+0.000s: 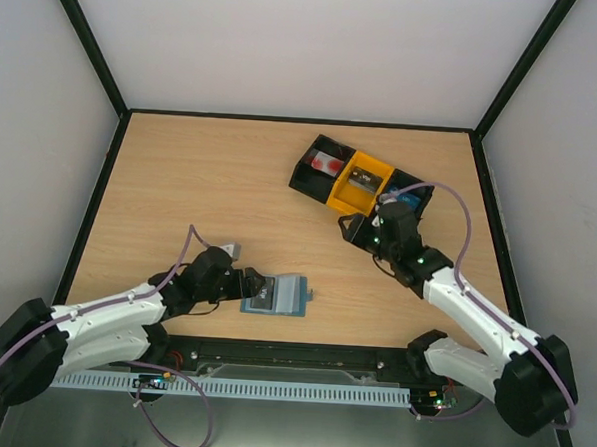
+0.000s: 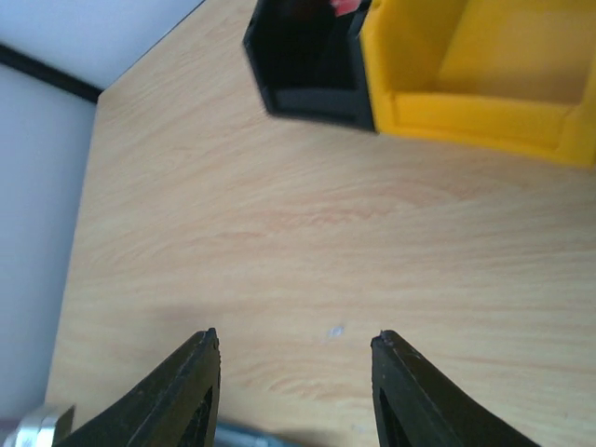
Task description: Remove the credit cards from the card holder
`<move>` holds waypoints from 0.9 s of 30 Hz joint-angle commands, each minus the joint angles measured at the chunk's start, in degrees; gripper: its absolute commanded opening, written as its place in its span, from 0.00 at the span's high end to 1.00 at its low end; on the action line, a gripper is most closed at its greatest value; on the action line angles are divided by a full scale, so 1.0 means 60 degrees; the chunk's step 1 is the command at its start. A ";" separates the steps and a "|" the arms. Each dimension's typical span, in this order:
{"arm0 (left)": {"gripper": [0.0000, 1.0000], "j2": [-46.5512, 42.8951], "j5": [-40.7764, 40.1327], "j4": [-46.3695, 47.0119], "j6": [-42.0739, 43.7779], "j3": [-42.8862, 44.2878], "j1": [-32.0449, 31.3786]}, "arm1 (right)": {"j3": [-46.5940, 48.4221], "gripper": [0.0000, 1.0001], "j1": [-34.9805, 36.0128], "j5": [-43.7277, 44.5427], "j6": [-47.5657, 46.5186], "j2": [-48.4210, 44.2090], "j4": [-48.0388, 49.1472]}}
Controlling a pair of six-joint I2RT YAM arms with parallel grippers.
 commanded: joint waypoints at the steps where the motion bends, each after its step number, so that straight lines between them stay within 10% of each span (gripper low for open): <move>1: 0.22 0.0588 0.0271 0.0428 0.0209 0.0125 0.0069 | -0.0886 0.56 0.0666 -0.0090 0.0632 -0.0789 0.0510; 11: 0.45 0.1480 0.1709 0.2611 -0.0286 -0.0444 -0.0010 | -0.2457 0.57 0.2415 0.0035 0.1833 -0.1539 0.1827; 23: 0.40 -0.0665 0.0741 0.1164 -0.0903 -0.0400 -0.0053 | -0.2926 0.61 0.4239 0.0511 0.2467 -0.0292 0.3538; 27: 0.59 -0.1170 0.0987 0.1494 -0.1015 -0.0644 -0.0063 | -0.2897 0.62 0.5024 0.0779 0.2663 0.0438 0.4381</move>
